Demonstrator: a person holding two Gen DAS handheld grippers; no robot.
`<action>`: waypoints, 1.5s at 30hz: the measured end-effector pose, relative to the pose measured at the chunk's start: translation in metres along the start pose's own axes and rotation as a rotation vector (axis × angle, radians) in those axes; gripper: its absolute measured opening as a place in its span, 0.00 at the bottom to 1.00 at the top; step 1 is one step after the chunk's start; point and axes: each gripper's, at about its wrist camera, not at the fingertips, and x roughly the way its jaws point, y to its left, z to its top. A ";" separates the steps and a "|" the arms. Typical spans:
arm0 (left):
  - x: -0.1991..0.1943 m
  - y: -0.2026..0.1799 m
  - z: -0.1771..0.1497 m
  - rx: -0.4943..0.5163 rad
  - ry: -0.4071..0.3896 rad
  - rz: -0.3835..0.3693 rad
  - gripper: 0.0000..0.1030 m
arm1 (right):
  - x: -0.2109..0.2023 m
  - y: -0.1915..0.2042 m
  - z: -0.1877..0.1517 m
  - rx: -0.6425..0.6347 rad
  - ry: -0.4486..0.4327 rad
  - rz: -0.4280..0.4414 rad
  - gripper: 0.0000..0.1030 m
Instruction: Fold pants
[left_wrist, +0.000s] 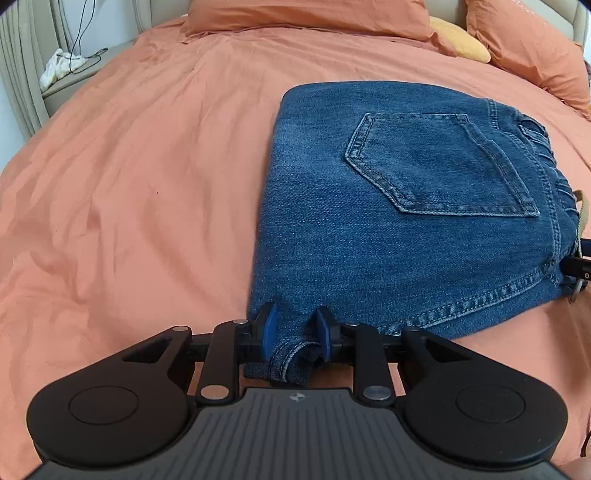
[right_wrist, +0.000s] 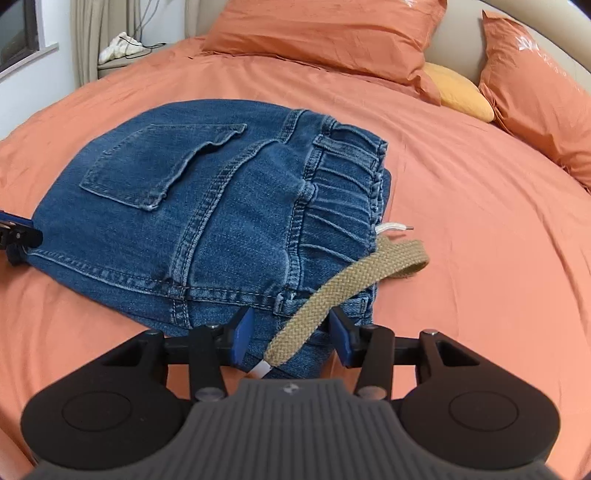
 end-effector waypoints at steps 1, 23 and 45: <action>-0.002 -0.001 0.001 0.004 0.003 0.006 0.29 | 0.001 0.000 0.002 0.002 0.008 -0.001 0.43; -0.258 -0.094 -0.003 0.022 -0.461 0.063 0.73 | -0.254 -0.002 0.032 -0.022 -0.308 0.125 0.89; -0.247 -0.162 -0.082 -0.005 -0.277 0.173 0.91 | -0.295 0.010 -0.071 0.174 -0.331 0.043 0.91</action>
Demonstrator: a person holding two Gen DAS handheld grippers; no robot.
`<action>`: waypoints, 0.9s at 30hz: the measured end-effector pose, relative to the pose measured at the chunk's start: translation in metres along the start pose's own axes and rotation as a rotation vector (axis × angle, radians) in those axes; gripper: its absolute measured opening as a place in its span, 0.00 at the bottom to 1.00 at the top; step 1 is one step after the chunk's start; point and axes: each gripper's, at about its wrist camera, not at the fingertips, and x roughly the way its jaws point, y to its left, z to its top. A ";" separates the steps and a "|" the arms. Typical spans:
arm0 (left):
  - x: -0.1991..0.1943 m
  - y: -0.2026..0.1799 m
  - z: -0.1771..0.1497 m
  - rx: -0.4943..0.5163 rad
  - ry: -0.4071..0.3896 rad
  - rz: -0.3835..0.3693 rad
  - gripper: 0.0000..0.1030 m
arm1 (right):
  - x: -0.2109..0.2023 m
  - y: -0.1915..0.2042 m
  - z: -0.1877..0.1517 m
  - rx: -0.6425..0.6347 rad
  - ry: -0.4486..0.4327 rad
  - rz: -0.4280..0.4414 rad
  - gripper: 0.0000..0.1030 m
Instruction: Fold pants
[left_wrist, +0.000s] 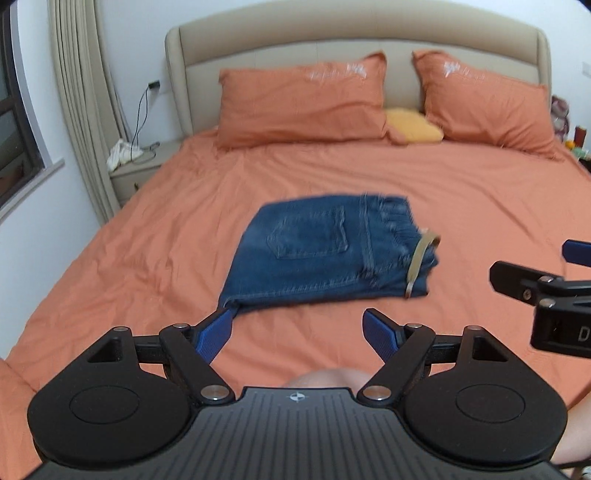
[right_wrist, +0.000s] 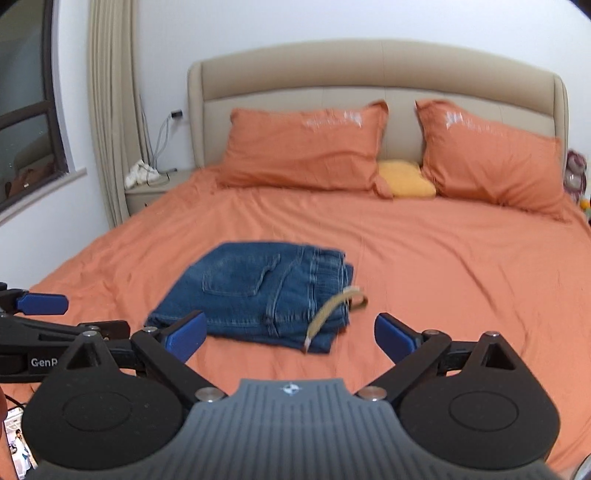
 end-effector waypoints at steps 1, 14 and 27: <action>0.004 0.000 -0.002 -0.003 0.012 0.002 0.91 | 0.005 -0.001 -0.002 0.003 0.009 -0.005 0.91; 0.025 0.003 -0.005 -0.012 0.050 -0.002 0.90 | 0.033 -0.002 -0.008 0.028 0.069 -0.027 0.91; 0.025 0.004 -0.004 -0.013 0.047 -0.003 0.90 | 0.028 -0.003 -0.008 0.025 0.059 -0.020 0.91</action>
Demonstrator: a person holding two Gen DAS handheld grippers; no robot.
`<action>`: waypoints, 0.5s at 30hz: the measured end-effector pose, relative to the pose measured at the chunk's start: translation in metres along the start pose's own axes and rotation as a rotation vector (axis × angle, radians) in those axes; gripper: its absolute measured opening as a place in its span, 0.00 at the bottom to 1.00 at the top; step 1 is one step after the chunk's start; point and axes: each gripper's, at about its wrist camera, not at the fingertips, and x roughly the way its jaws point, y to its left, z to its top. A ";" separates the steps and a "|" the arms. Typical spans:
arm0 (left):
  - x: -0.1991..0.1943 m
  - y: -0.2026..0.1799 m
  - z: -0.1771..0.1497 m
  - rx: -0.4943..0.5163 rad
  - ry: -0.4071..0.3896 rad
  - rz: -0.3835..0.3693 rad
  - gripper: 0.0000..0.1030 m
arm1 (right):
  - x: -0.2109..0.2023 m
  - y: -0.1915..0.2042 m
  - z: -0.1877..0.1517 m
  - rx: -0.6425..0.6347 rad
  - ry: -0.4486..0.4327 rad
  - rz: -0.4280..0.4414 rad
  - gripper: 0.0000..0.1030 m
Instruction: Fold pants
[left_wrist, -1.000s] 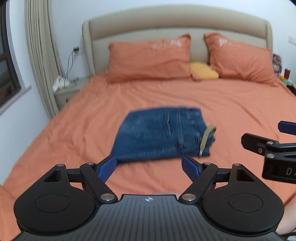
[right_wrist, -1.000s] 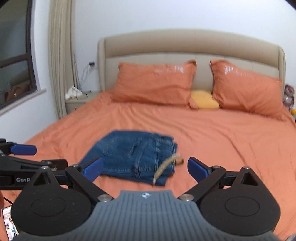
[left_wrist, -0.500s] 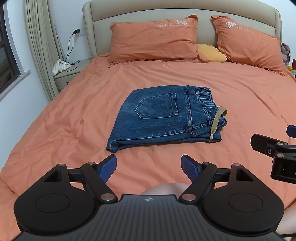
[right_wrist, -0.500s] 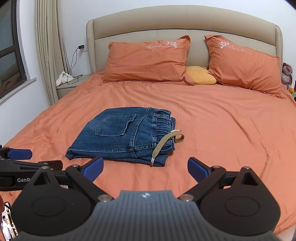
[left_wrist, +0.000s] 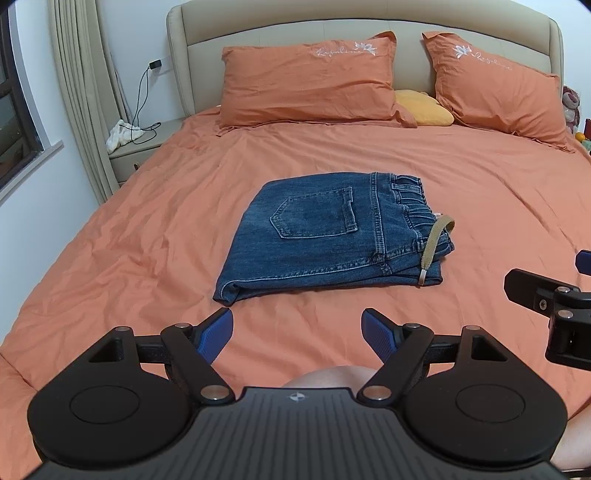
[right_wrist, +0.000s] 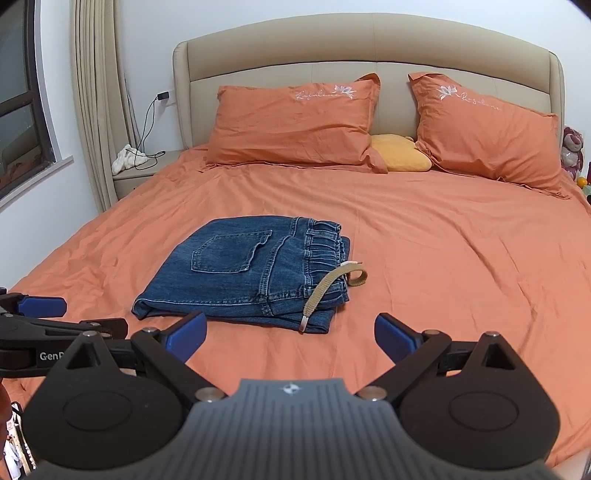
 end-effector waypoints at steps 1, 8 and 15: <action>-0.001 0.000 0.000 0.000 0.000 0.000 0.90 | 0.000 0.000 0.000 0.000 -0.001 -0.001 0.91; -0.006 -0.003 0.000 0.007 -0.005 -0.001 0.90 | -0.005 -0.003 -0.001 0.006 -0.012 -0.003 0.91; -0.008 -0.008 0.000 0.018 -0.005 0.000 0.90 | -0.008 -0.005 0.000 0.005 -0.010 0.000 0.91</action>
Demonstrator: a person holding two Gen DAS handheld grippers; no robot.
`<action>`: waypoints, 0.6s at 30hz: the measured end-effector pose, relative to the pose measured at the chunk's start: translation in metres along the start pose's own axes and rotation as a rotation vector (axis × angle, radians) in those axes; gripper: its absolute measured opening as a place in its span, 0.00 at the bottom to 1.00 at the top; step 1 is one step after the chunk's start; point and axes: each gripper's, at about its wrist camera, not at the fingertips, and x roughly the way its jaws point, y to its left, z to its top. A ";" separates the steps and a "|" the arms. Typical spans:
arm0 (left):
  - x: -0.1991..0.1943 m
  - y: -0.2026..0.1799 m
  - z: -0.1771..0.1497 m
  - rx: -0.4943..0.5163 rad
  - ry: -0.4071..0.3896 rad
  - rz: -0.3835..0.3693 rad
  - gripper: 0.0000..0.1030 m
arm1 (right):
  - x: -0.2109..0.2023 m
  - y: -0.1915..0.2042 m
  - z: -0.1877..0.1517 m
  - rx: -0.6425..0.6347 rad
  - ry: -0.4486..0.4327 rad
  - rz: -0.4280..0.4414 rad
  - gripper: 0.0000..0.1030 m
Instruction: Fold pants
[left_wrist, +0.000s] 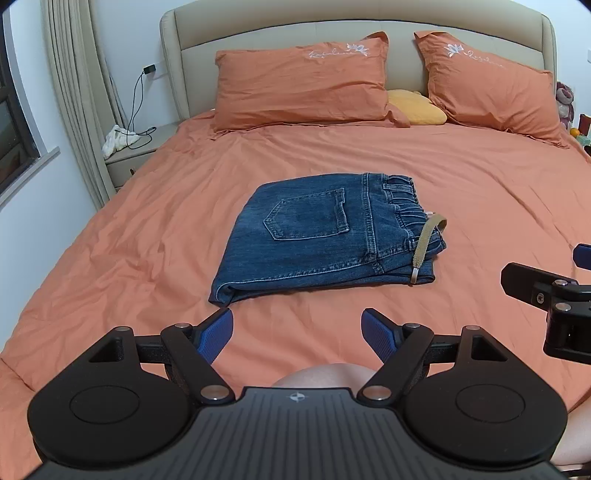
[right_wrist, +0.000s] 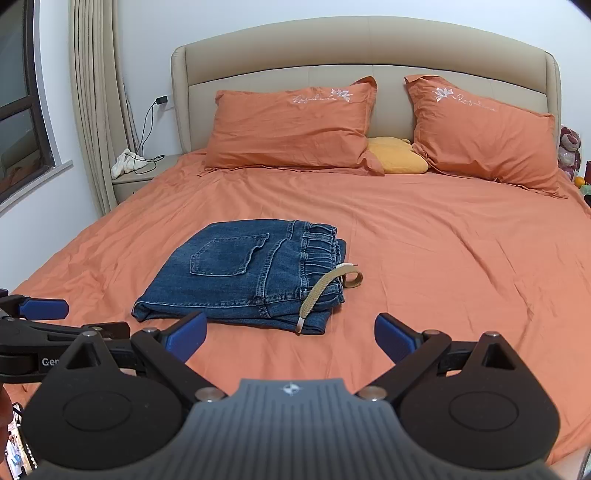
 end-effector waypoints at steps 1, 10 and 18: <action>0.000 0.000 0.000 0.000 -0.001 0.001 0.90 | 0.000 0.000 0.000 -0.002 0.000 0.001 0.91; 0.000 -0.001 0.002 0.006 -0.004 0.000 0.90 | -0.003 0.001 0.004 -0.019 -0.005 0.001 0.91; -0.001 -0.001 0.005 0.010 -0.013 -0.003 0.90 | -0.004 -0.002 0.004 -0.010 -0.006 0.002 0.91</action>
